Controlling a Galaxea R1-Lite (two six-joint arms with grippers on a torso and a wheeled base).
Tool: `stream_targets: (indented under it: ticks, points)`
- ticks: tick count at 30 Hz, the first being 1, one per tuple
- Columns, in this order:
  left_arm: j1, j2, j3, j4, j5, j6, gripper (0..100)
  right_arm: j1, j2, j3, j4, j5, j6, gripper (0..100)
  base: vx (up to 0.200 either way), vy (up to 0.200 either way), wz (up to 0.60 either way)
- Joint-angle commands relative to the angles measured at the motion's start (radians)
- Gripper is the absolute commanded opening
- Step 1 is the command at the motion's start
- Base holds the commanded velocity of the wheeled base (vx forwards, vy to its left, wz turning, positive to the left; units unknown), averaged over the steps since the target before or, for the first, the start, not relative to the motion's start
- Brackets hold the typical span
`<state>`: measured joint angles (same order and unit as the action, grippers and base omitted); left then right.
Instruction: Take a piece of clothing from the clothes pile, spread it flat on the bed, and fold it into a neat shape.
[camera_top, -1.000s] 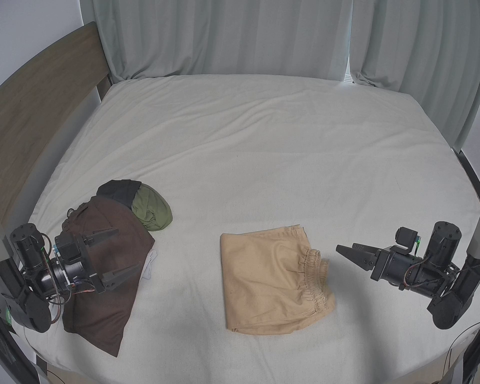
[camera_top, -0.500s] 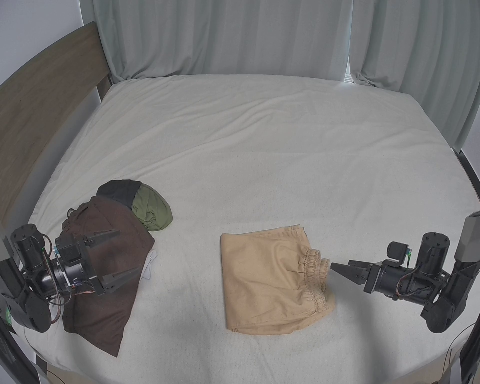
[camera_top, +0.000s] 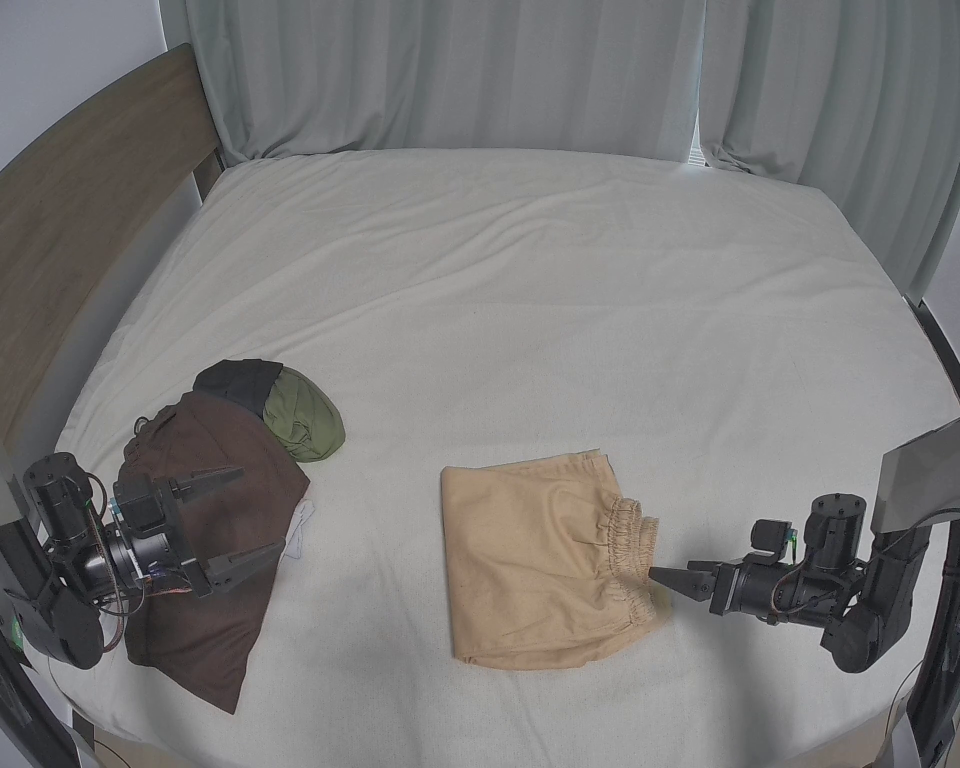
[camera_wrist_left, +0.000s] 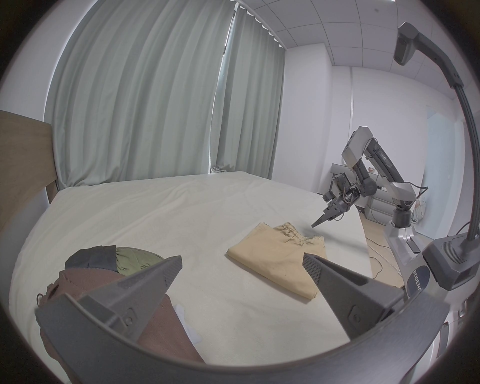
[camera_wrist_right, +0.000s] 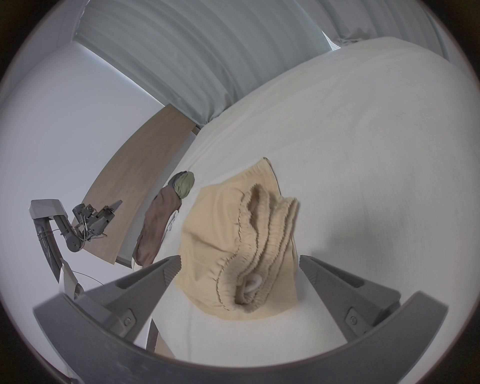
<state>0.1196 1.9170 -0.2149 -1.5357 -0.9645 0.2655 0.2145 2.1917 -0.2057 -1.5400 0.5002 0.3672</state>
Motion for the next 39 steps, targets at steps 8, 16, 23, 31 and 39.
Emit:
stream_targets:
  ticks: [8,16,23,31,39]
  points:
    - [-0.001,0.005,0.003,-0.001,-0.002,0.0,100,0.0,0.128,-0.018,-0.002,0.001,-0.001,100,0.0,0.0,0.0]
    - [-0.003,0.005,0.012,-0.001,-0.002,-0.002,100,0.011,0.171,-0.037,-0.002,0.003,-0.001,100,0.0,0.0,0.0]
    - [-0.003,0.002,0.019,-0.001,-0.003,-0.002,100,0.026,0.246,-0.093,-0.002,0.003,-0.001,100,0.0,0.0,0.0]
    - [-0.009,0.004,0.032,-0.001,-0.003,-0.002,100,0.06,0.289,-0.153,-0.002,0.003,0.001,100,0.0,0.0,0.0]
    - [-0.015,0.004,0.032,-0.001,-0.003,-0.002,100,0.109,0.276,-0.178,-0.008,0.003,0.002,100,0.0,0.0,0.0]
